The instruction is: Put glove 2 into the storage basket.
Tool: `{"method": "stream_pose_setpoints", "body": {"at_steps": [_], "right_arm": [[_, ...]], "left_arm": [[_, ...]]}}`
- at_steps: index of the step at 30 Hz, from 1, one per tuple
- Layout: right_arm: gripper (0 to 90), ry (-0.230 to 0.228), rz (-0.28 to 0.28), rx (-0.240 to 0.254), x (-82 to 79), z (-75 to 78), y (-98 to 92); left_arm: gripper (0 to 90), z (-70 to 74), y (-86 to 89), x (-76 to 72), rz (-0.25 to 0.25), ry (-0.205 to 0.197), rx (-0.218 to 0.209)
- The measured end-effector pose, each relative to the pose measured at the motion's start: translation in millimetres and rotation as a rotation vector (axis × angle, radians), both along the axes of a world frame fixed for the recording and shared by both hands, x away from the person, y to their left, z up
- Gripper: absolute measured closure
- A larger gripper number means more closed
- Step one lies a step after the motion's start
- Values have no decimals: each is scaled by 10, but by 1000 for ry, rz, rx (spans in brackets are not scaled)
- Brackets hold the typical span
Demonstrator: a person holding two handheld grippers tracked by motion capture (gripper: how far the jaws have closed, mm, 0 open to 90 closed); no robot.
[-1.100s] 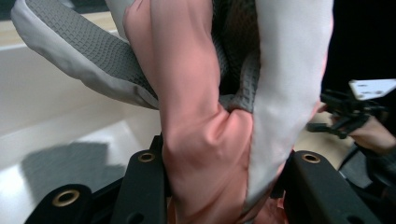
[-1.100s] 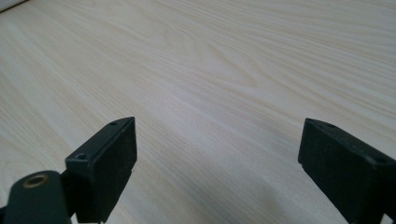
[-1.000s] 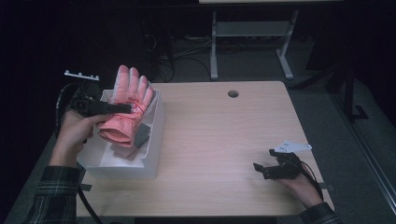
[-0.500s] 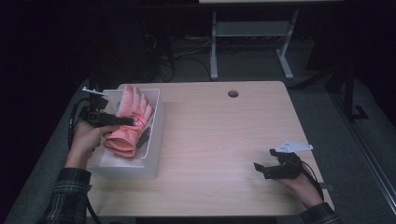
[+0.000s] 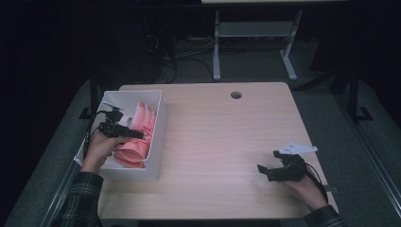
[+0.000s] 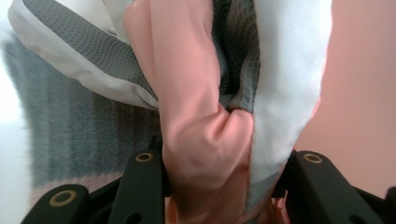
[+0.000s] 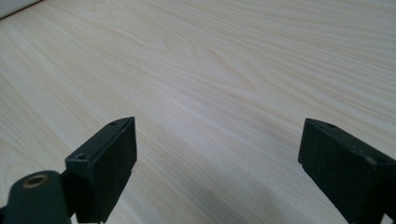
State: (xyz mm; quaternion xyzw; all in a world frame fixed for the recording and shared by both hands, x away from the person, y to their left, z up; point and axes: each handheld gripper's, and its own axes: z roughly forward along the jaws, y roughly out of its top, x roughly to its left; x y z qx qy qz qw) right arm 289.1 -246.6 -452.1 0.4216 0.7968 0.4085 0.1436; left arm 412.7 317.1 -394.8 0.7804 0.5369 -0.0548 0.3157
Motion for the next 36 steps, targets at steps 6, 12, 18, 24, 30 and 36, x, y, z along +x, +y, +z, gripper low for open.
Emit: {"method": "stream_pose_setpoints", "body": {"at_steps": [6, 12, 18, 24, 30, 36], "right_arm": [[113, -3, 3, -2, 2, -1, 1], [113, -2, 4, -3, 2, 0, 4], [113, 1, 6, 0, 8, -6, -1], [113, 4, 4, 3, 12, -18, -25], [113, 0, -1, 3, -4, -2, -34], [113, 1, 3, -6, -2, -4, -20]], "left_arm": [[568, -112, -14, 17, -3, 18, -6], [300, -122, -13, 2, -17, -14, 10], [165, 80, 57, -44, 30, -83, 31], [143, 380, 154, -105, 46, -164, 56], [143, 681, 98, -207, 7, -256, 56], [143, 909, -139, -289, -56, -342, 42]]}}
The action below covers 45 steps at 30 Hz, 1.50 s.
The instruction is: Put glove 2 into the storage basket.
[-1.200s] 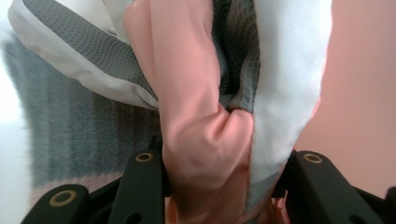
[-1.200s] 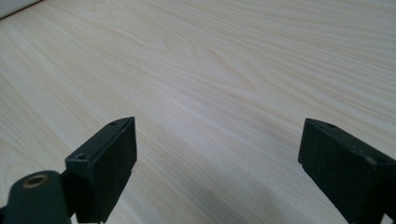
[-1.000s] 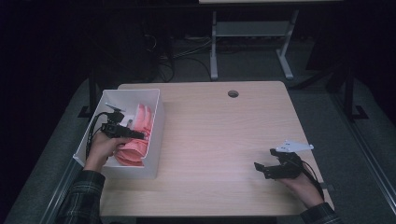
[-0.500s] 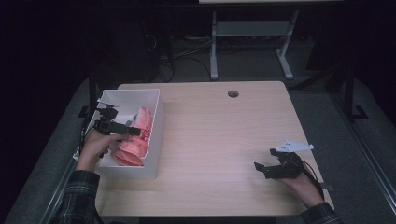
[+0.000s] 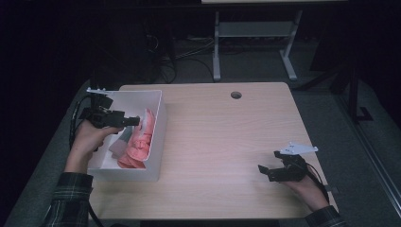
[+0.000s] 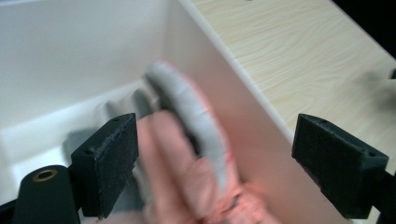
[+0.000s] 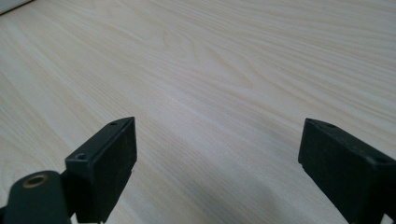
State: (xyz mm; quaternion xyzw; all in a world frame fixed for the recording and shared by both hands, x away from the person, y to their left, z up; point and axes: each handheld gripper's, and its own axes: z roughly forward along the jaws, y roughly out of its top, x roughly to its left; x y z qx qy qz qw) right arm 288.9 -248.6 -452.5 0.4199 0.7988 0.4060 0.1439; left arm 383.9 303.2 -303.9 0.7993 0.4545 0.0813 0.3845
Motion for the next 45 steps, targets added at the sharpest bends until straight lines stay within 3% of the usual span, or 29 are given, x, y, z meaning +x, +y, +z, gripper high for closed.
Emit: {"method": "stream_pose_setpoints", "body": {"at_steps": [13, 19, 28, 32, 41, 45], "right_arm": [[113, -4, 5, -7, -6, 2, -3], [113, -5, 8, -13, -8, 2, 0], [114, -4, 8, -17, -15, 4, 4], [114, -2, 10, -17, -14, 2, 6], [115, -4, 18, -21, -18, -1, 14], [114, -3, 23, -24, -23, -5, 16]], "left_arm": [[144, 141, -811, -137, -160, -84, 10], [144, 108, -1150, -216, -223, -96, 17], [144, -49, -1556, -315, -285, -106, 26], [144, -139, -1714, -373, -324, -106, 50], [145, -463, -1986, -481, -382, -95, 74], [145, -603, -2050, -513, -398, -98, 63]]}}
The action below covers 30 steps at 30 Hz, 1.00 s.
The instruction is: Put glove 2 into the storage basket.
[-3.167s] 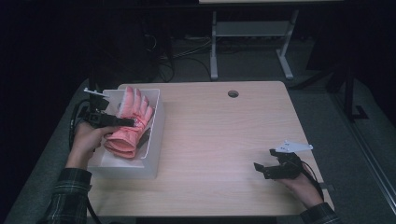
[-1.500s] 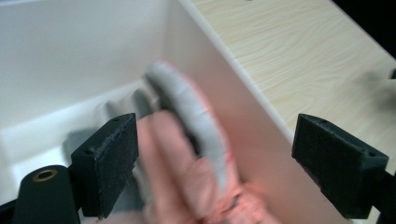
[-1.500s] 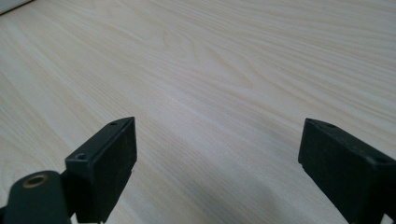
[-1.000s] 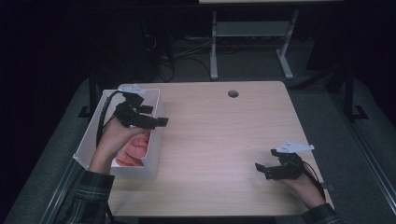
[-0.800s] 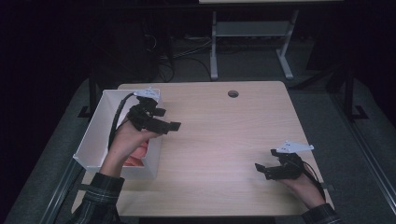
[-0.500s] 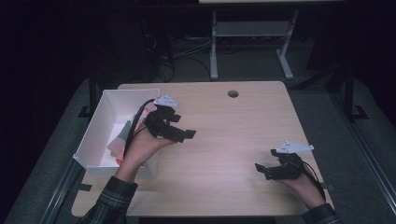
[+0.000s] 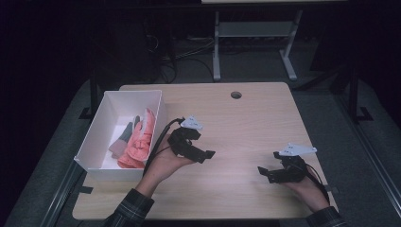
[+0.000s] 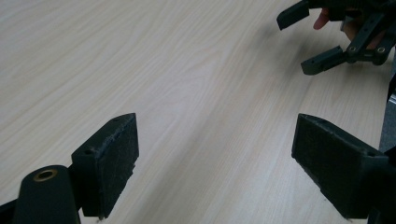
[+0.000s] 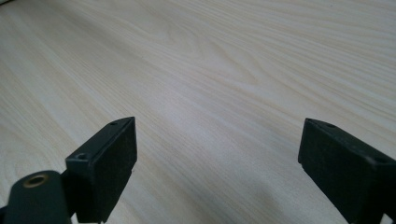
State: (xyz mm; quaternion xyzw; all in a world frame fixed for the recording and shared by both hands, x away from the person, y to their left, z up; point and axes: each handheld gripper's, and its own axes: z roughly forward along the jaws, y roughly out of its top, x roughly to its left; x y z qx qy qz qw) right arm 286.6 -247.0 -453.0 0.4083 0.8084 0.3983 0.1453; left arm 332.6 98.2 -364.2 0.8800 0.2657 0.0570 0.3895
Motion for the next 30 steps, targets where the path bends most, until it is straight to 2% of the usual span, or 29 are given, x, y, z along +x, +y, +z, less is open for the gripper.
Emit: {"method": "stream_pose_setpoints", "body": {"at_steps": [9, 13, 14, 18, 25, 30], "right_arm": [[114, 0, 3, -6, -21, -10, -8], [115, 0, 9, -11, -34, -21, -9], [115, 2, 8, -10, -38, -21, -10], [115, 1, 9, -18, -57, -29, -23], [115, 5, 7, -26, -86, -42, -36], [115, 10, 10, -34, -103, -49, -36]], "left_arm": [[144, -257, -59, -54, -21, -7, 2], [144, -385, -69, -69, -32, -15, 15], [144, -424, -74, -78, -25, -10, 6], [144, -576, -71, -84, -28, -1, 15], [144, -792, -77, -91, -42, 11, 66], [144, -851, -83, -97, -53, 18, 104]]}}
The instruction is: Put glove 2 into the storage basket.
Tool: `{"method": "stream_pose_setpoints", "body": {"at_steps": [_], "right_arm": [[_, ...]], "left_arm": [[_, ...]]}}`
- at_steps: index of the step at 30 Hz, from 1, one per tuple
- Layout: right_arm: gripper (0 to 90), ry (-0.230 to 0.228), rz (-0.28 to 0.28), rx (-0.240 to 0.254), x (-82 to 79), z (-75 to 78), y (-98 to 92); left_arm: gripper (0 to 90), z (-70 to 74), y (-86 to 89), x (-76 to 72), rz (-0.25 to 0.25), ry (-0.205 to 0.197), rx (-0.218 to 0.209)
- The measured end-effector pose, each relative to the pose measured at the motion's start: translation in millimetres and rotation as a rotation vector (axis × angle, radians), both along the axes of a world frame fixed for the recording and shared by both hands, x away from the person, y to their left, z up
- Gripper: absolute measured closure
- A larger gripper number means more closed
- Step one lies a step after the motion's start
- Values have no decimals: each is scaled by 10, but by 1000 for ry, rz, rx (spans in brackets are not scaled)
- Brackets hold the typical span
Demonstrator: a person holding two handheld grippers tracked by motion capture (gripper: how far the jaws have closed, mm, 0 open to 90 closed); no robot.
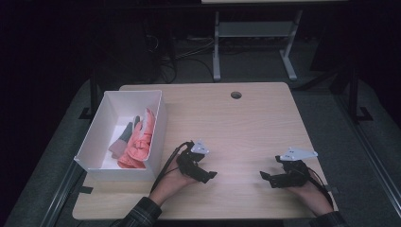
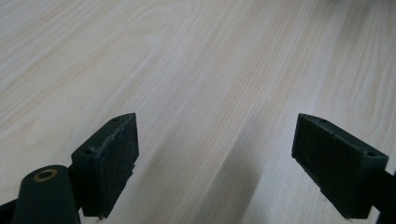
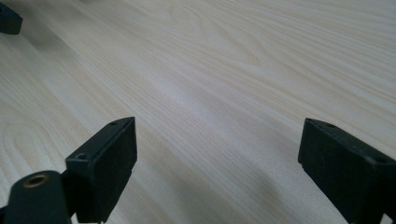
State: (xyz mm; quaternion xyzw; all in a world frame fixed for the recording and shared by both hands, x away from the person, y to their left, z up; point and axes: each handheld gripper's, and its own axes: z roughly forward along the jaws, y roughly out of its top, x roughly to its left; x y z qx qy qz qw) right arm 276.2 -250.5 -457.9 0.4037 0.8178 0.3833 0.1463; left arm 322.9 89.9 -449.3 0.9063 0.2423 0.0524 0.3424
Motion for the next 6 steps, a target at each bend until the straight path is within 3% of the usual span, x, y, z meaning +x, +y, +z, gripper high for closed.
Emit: {"method": "stream_pose_setpoints", "body": {"at_steps": [6], "right_arm": [[114, -6, -2, 1, -9, -14, -11]], "left_arm": [[144, -10, 14, -7, -2, -16, 27]]}}
